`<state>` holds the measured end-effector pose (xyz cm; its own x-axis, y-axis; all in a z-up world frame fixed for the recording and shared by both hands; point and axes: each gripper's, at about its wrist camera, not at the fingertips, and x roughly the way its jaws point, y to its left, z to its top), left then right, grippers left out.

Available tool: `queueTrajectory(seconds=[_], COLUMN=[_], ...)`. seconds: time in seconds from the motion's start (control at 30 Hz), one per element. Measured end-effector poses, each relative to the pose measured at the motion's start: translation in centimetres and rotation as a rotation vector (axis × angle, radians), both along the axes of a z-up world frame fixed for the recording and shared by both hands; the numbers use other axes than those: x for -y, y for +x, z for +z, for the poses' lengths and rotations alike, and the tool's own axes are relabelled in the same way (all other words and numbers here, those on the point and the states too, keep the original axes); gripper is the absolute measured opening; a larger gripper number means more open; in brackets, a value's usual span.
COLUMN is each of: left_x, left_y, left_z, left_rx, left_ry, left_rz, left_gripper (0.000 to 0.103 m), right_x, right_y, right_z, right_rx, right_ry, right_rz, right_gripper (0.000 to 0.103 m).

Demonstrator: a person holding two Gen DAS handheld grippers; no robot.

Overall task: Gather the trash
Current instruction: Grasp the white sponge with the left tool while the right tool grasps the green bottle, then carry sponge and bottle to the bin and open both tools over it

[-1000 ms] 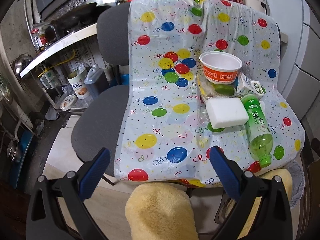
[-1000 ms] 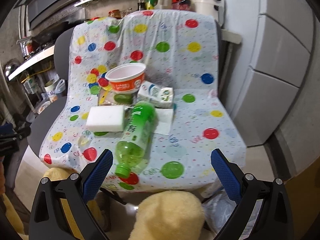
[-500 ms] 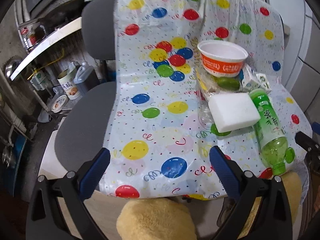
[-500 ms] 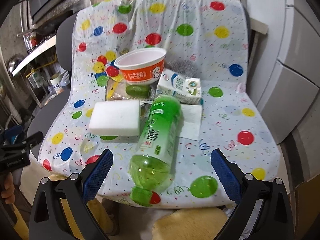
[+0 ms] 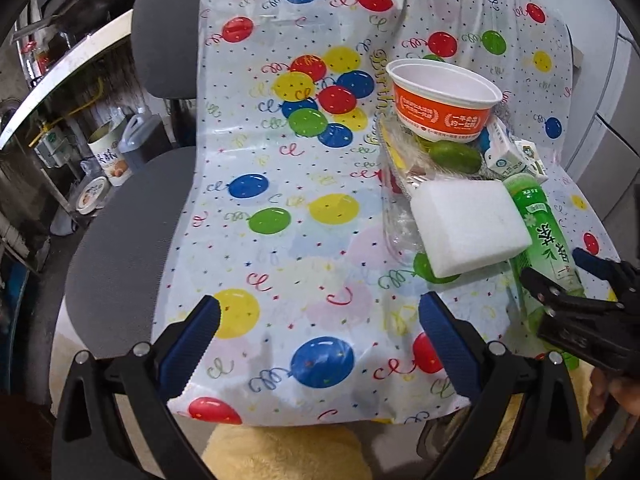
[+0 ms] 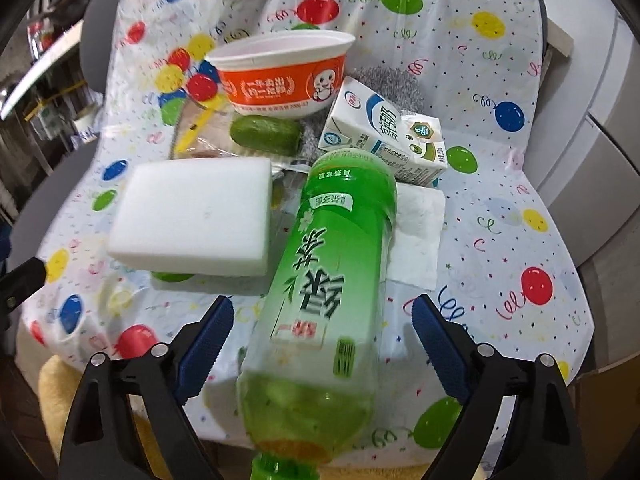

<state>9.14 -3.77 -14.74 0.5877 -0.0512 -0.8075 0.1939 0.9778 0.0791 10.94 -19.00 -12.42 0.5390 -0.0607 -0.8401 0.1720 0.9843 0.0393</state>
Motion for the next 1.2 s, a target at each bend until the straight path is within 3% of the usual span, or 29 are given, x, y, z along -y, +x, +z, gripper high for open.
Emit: queueTrajectory(seconds=[0.33,0.5,0.57,0.7,0.8,0.83,0.9,0.97,1.2], left_x=[4.8,8.7,10.1,12.8,12.6,12.2,11.5,11.2,10.2], left_y=[-0.3,0.3,0.6,0.9,1.4,1.6,2.1,2.4,1.5], left_z=[-0.1,-0.9,-1.3,-3.2,-4.2,-4.3,-4.3,-4.2,-1.7], left_rx=[0.006,0.005,0.014,0.059,0.048,0.05,0.05,0.062,0.12], left_ry=[-0.021,-0.038,-0.005,0.168,0.175,0.164,0.145,0.123,0.003], left_rz=[-0.138,-0.215,-0.218,-0.199,-0.203,-0.205,-0.212,-0.236,-0.279], left_gripper=[0.096,0.092,0.092,0.092,0.091,0.089,0.068,0.054,0.041], right_x=[4.0,6.7,7.6,9.0,9.5,9.7,9.8,10.0,10.3], right_y=[-2.4,-3.9,-4.4,-5.4,-5.9,-6.2,-6.5,-6.8,-7.2], right_z=[-0.4,-0.4,-0.1,0.4,0.8,0.9,1.2,1.3,1.7], right_rx=[0.004,0.056,0.079,0.108,0.118,0.124,0.136,0.144,0.17], right_ry=[0.011,0.113,0.131,0.154,0.154,0.155,0.163,0.166,0.186], right_rz=[-0.037,-0.039,-0.056,-0.073,-0.066,-0.061,-0.053,-0.048,-0.077], right_gripper=[0.062,0.06,0.06,0.06,0.06,0.06,0.06,0.06,0.06])
